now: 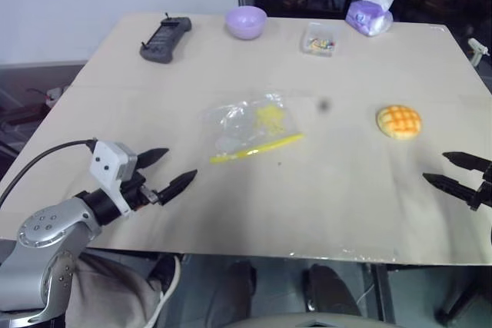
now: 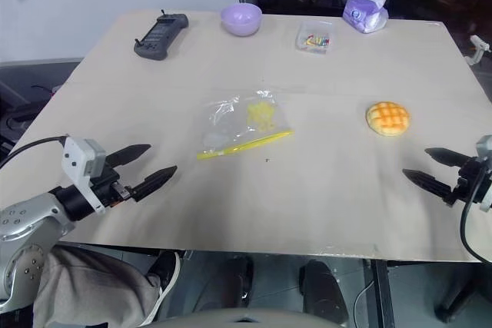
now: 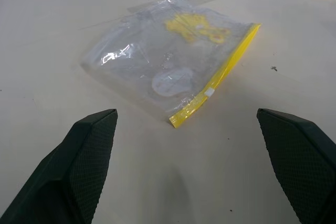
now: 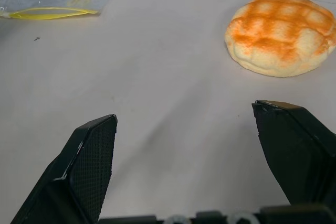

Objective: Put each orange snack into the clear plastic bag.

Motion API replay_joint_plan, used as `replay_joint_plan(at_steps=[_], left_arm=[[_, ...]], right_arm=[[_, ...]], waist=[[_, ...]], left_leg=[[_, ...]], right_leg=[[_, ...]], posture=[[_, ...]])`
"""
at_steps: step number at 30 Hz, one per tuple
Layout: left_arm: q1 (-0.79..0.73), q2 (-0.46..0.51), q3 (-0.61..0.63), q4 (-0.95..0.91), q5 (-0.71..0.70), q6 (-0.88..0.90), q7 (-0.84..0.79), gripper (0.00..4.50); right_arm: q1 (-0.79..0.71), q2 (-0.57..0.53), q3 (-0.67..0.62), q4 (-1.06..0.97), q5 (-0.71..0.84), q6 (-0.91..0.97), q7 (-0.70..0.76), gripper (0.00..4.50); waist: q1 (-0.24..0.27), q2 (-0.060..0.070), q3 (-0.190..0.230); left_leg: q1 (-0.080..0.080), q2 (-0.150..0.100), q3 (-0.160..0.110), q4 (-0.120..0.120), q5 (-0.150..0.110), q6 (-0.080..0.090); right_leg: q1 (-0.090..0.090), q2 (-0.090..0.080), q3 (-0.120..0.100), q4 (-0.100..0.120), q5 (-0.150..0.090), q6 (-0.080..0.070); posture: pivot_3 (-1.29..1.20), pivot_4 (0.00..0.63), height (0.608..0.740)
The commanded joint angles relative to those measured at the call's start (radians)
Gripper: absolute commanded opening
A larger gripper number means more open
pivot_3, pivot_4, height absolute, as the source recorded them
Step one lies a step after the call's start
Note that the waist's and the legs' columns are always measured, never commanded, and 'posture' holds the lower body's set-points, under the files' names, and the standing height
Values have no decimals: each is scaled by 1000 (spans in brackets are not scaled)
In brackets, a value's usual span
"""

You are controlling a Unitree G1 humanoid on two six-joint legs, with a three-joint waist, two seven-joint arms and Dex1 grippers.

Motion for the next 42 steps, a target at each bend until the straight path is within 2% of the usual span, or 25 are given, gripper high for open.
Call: replay_joint_plan(at_steps=[1,22,31,34,39,42], left_arm=[[-9,13,9,-20,-7,-26,2,4500],[-26,9,-42,7,35,-49,54,4500],[-71,2,-95,39,72,-34,104,4500],[-107,-16,-125,60,65,18,147,4500],[-196,-88,-123,105,-23,154,229,4500],[-259,-110,-150,187,9,248,316,4500]], right_arm=[[2,-5,-31,-11,6,-19,0,4460],[3,7,-12,-92,32,41,-27,4460],[-17,8,15,-204,90,100,-24,4460],[-49,9,18,-263,143,147,-36,4460],[-65,12,23,-300,163,176,-60,4460],[-58,18,27,-300,160,170,-65,4460]], waist=[[0,0,0],[0,0,0],[-1,0,0],[0,0,0],[4,0,0],[4,0,0]], left_leg=[[0,0,0,0,0,0],[0,0,0,0,0,0],[0,0,0,0,0,0],[0,0,0,0,0,0],[-1,0,-2,0,0,0],[-1,0,-2,0,0,0]], right_leg=[[0,0,0,0,0,0],[0,0,0,0,0,0],[0,0,0,0,0,0],[0,0,0,0,0,0],[0,0,-1,0,0,0],[0,0,-2,0,0,0]], posture=[[0,150,740],[0,150,740],[0,150,740],[0,150,740],[0,150,740],[0,150,740]])
